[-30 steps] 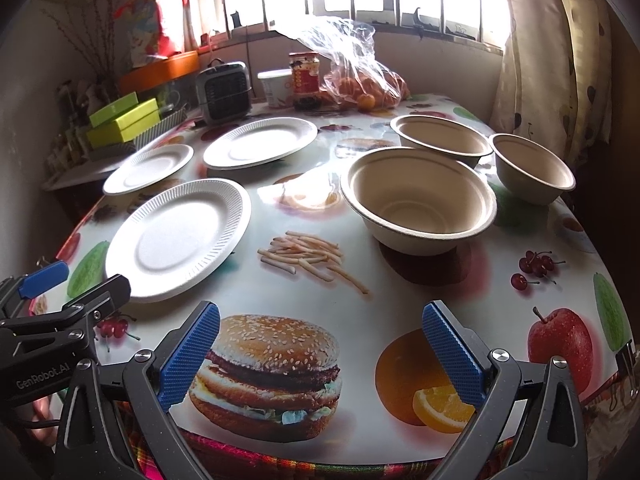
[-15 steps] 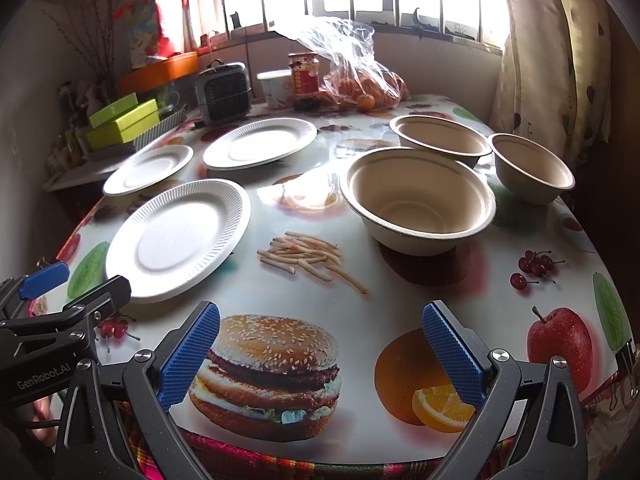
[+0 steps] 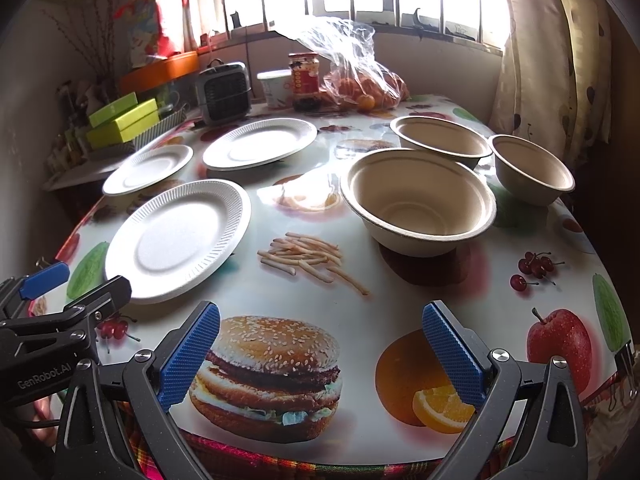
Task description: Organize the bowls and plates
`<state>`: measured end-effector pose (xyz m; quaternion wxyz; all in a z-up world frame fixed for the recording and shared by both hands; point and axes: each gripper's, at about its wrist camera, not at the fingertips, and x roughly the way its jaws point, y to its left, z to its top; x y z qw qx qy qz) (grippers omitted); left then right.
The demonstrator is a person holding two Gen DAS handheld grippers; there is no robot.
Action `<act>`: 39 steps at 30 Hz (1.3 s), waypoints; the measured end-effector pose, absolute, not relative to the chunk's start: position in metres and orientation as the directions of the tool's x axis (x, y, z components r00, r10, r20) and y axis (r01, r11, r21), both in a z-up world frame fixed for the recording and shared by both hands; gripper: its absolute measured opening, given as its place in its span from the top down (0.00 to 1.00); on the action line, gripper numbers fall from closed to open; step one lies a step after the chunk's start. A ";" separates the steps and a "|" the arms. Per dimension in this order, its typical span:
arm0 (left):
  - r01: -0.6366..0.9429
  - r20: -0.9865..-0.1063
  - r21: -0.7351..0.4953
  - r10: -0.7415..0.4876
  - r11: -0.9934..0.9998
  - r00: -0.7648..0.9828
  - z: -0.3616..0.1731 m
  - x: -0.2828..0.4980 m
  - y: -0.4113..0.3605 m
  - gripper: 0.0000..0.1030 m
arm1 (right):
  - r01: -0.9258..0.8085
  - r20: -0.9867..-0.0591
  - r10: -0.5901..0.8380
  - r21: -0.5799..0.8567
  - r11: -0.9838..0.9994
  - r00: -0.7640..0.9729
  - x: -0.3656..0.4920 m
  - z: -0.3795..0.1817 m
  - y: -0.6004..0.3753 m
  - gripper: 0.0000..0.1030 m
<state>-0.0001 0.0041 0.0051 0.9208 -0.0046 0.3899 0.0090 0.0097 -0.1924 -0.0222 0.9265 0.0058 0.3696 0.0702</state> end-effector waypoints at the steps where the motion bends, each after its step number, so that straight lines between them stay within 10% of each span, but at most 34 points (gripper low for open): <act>1: -0.020 -0.719 -0.002 0.013 1.000 0.695 0.005 0.000 0.005 0.05 | -0.126 -0.684 0.135 0.063 0.990 0.717 0.010 -0.022 -0.193 0.00; 39: -0.272 -0.710 -0.125 0.106 0.954 0.696 0.056 0.105 0.183 0.08 | -0.466 -0.654 0.427 0.128 0.876 0.624 0.172 0.057 -0.080 0.07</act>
